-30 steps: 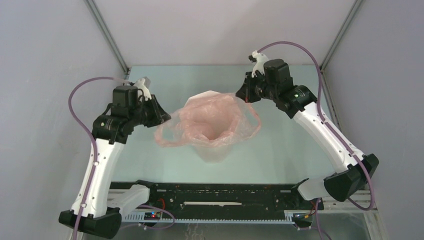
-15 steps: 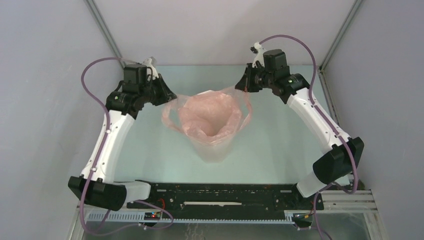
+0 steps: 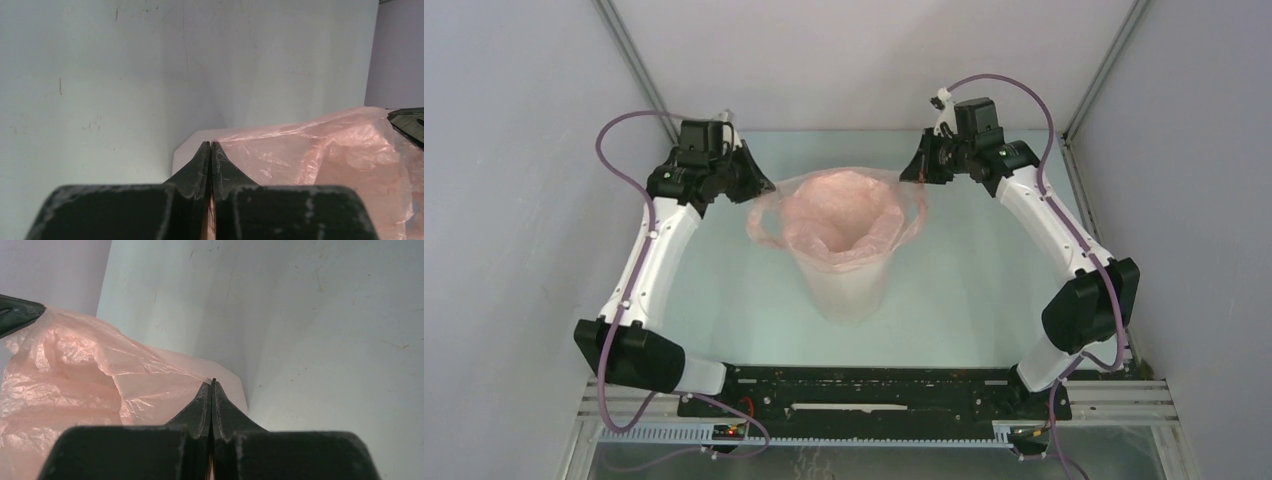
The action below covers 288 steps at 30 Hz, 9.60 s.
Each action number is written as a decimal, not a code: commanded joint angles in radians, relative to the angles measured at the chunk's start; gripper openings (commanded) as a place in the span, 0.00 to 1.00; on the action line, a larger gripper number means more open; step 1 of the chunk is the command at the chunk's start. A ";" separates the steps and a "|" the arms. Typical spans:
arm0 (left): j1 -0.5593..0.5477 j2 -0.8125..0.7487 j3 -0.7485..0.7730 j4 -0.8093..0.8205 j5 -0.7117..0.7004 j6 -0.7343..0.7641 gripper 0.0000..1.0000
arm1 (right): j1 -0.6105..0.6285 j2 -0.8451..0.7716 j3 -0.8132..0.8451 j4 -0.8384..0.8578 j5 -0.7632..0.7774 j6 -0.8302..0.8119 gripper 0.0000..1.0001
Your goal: Put the trash bags into the trash bin
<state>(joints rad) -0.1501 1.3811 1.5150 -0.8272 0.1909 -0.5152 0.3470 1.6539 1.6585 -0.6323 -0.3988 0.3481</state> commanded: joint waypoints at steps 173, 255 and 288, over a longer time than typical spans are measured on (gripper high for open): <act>-0.367 -0.267 -0.843 0.453 0.153 -0.398 0.12 | 0.462 -0.084 -0.227 0.082 0.545 -0.004 0.77; -0.367 -0.150 -0.773 0.421 0.119 -0.297 0.23 | 0.523 0.111 0.085 -0.266 0.609 0.012 0.94; -0.213 -0.787 -0.929 0.191 0.088 -0.429 0.91 | 0.448 -0.418 0.214 -0.479 0.526 0.040 0.87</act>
<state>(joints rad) -0.4629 0.4946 0.6674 -0.7341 0.1730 -0.8429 0.8223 1.3502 1.9709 -1.0492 0.1249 0.3576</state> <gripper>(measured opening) 0.923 0.869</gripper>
